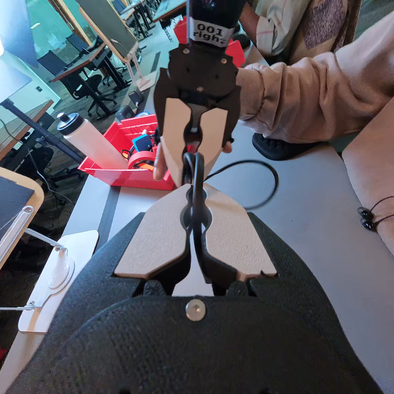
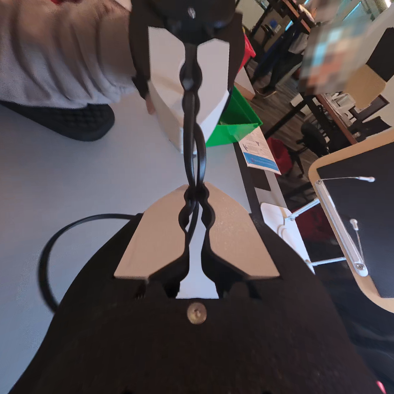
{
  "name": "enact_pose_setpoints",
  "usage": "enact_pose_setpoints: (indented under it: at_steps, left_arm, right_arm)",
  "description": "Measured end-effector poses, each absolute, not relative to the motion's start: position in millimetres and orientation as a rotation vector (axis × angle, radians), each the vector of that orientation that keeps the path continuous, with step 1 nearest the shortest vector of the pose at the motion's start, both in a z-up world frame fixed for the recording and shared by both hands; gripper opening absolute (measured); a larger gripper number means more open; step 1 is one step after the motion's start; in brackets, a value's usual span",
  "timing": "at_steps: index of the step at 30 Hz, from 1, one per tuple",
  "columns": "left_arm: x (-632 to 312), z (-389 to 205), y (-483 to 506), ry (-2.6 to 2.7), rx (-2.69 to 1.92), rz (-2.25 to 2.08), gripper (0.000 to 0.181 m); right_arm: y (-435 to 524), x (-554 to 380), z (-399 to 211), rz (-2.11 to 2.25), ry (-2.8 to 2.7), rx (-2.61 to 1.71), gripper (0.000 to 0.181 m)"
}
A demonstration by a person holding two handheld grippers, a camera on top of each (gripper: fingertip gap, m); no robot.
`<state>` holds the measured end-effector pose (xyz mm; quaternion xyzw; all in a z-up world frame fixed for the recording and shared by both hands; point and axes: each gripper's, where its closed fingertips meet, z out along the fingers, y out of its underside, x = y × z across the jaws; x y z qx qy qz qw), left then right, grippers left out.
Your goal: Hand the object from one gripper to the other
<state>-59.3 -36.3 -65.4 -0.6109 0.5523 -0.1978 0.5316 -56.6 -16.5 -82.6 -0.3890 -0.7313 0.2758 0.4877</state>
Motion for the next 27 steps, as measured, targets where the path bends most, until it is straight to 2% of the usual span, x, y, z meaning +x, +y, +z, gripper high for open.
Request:
enact_pose_setpoints:
  at_steps: [4, 7, 9, 13, 18, 23, 27]
  left_arm:
    - [-69.7, -44.2, -32.3, 1.173, -1.365, -0.632, 0.008]
    - [-86.6, -20.8, -35.1, 1.026, -1.260, -0.899, 0.029]
    - [-113.8, -3.6, -24.3, 0.846, -1.189, -1.021, 0.031]
    - [-143.7, -27.3, 3.2, 0.724, -1.266, -1.061, 0.033]
    - [-95.3, -64.9, -3.2, 0.813, -1.292, -1.343, 0.039]
    - [-38.9, -78.2, -33.4, 0.964, -1.247, -1.514, 0.069]
    - [-15.5, -66.1, -59.3, 1.037, -1.167, -1.566, 0.079]
  right_arm:
    - [-24.2, -45.3, -54.9, 0.809, -1.703, -0.911, 0.006]
    - [-20.8, -34.6, -34.1, 0.883, -1.619, -0.894, 0.006]
    - [-13.4, -26.9, -14.2, 0.922, -1.514, -0.885, 0.006]
    - [-4.2, -11.4, 18.7, 0.977, -1.342, -0.854, 0.006]
    - [-35.6, 2.8, 47.4, 1.229, -1.268, -0.661, 0.006]
    - [-74.2, 4.1, 47.6, 1.479, -1.332, -0.509, 0.006]
    - [-90.4, -8.1, 28.5, 1.558, -1.438, -0.497, 0.006]
